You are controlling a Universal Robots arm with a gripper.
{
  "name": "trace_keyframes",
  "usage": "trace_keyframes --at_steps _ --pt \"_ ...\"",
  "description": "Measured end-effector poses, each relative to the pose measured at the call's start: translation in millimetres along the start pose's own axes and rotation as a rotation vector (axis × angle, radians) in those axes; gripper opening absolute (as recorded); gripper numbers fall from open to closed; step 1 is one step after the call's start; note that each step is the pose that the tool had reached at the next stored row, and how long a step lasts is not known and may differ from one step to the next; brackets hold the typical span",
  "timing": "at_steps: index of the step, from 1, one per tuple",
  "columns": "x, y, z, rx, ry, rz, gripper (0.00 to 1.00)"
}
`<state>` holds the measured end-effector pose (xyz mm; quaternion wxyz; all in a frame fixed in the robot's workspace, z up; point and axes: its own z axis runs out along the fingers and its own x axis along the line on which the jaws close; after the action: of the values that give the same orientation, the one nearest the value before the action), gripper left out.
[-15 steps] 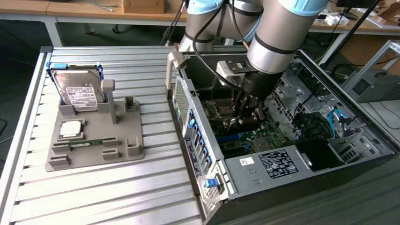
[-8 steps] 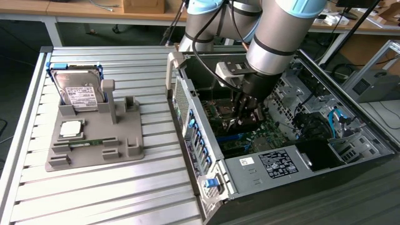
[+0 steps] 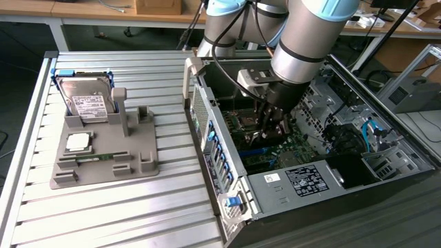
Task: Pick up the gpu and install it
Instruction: 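Insert the gpu into the slot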
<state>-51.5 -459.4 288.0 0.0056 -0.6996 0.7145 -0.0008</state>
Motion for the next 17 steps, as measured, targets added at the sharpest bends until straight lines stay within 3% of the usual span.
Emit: trace_keyframes --at_steps 9,17 --pt "0.1 0.2 2.0 0.0000 0.0001 0.000 0.27" --pt "0.3 6.0 2.2 -0.0001 0.0001 0.000 0.27"
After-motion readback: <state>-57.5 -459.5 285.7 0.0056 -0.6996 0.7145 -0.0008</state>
